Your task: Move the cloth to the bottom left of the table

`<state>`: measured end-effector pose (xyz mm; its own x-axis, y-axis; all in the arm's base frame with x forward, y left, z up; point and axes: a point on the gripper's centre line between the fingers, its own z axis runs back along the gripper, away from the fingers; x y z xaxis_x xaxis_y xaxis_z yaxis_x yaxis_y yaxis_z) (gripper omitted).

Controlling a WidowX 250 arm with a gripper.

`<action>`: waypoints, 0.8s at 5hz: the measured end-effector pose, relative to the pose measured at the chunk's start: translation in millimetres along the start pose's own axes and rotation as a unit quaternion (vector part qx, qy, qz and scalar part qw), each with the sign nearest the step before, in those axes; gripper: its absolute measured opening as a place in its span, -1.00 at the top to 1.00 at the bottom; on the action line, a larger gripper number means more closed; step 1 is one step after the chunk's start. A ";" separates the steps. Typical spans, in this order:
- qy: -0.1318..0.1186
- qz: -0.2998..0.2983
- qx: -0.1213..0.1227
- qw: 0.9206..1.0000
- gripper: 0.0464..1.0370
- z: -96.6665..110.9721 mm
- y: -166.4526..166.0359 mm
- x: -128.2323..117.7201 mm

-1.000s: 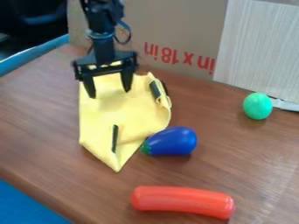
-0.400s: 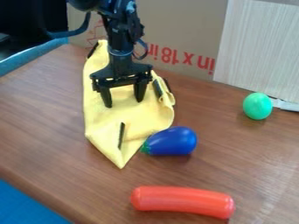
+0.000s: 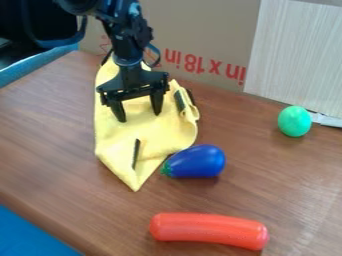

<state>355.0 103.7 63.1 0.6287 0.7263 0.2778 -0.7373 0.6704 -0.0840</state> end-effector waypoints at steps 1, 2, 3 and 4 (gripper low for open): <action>0.004 -0.007 -0.005 1.000 -0.92 -0.5 21.1 4.4; 0.002 -0.011 -0.006 1.000 -0.92 -1.0 47.3 11.5; -0.007 -0.015 -0.004 1.000 -0.92 -3.4 77.7 24.6; -0.018 -0.012 0.001 1.000 -0.92 -5.0 112.7 37.7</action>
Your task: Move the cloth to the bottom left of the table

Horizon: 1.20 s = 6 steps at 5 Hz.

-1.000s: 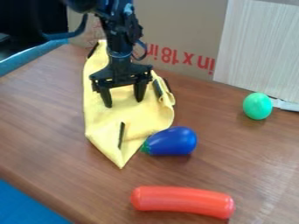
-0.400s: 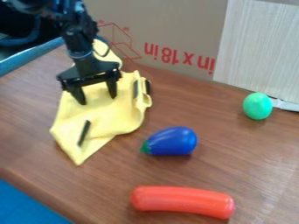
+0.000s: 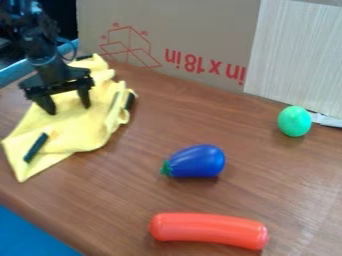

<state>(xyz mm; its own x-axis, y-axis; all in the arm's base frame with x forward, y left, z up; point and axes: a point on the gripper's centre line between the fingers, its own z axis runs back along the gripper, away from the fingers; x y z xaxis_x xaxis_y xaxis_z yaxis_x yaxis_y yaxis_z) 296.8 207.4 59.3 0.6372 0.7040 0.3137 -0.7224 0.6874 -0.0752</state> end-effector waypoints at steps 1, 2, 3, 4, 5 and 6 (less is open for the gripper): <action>-0.005 -0.001 0.001 1.000 -0.92 -0.1 32.8 6.8; -0.008 -0.003 0.001 1.000 -0.92 0.8 56.4 11.5; 0.003 0.006 -0.004 1.000 -0.92 3.6 88.0 14.4; 0.016 0.010 -0.010 1.000 -0.92 5.1 99.1 10.2; 0.020 0.014 0.005 1.000 -0.92 4.0 93.5 9.3; 0.024 0.024 0.018 0.999 -0.92 1.5 74.6 8.7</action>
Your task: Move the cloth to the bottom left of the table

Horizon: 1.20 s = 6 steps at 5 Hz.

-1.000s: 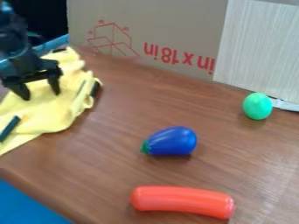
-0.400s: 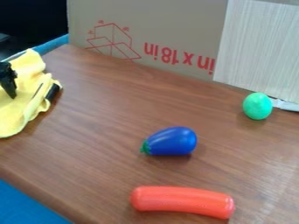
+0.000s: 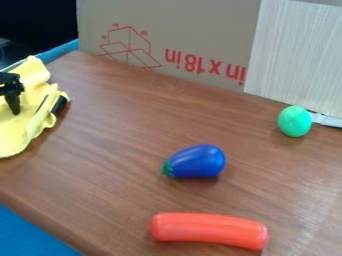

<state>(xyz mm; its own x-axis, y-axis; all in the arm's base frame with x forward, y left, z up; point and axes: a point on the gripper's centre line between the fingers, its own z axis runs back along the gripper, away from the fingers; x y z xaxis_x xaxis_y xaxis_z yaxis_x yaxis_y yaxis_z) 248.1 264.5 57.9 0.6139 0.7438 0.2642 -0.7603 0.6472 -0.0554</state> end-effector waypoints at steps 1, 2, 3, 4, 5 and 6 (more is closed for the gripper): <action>0.008 0.021 0.001 1.000 -0.92 -0.7 -19.0 -3.7; 0.027 0.027 -0.004 0.999 -0.93 -0.1 -40.3 -11.6; 0.045 0.041 -0.011 0.998 -0.93 2.3 -59.6 -16.6; 0.066 0.051 -0.015 0.996 -0.93 2.4 -84.4 -21.8; 0.074 0.064 -0.020 0.995 -0.93 2.5 -104.7 -23.3; 0.079 0.070 -0.022 0.994 -0.93 3.2 -127.1 -28.5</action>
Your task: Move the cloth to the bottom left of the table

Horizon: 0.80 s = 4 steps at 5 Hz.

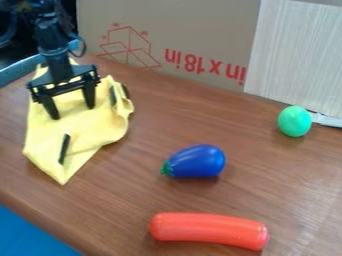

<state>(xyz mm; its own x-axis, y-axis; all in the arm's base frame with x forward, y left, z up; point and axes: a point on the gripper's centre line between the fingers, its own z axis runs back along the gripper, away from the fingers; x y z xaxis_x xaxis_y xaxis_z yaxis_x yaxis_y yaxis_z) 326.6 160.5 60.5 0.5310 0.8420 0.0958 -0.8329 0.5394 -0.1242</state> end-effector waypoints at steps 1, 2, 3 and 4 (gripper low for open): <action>0.008 0.001 -0.007 1.000 -0.93 -1.9 -33.0 -12.3; 0.016 0.011 -0.010 1.000 -0.93 -3.7 -53.8 -19.9; 0.027 0.015 -0.013 0.999 -0.93 -5.7 -76.6 -28.1; 0.033 0.012 -0.017 0.999 -0.92 -6.5 -89.9 -34.4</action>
<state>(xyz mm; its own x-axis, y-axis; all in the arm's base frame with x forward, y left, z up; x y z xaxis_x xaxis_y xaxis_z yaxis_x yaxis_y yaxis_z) 384.2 83.1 61.9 0.5211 0.8531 0.0266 -0.8404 0.5183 -0.1583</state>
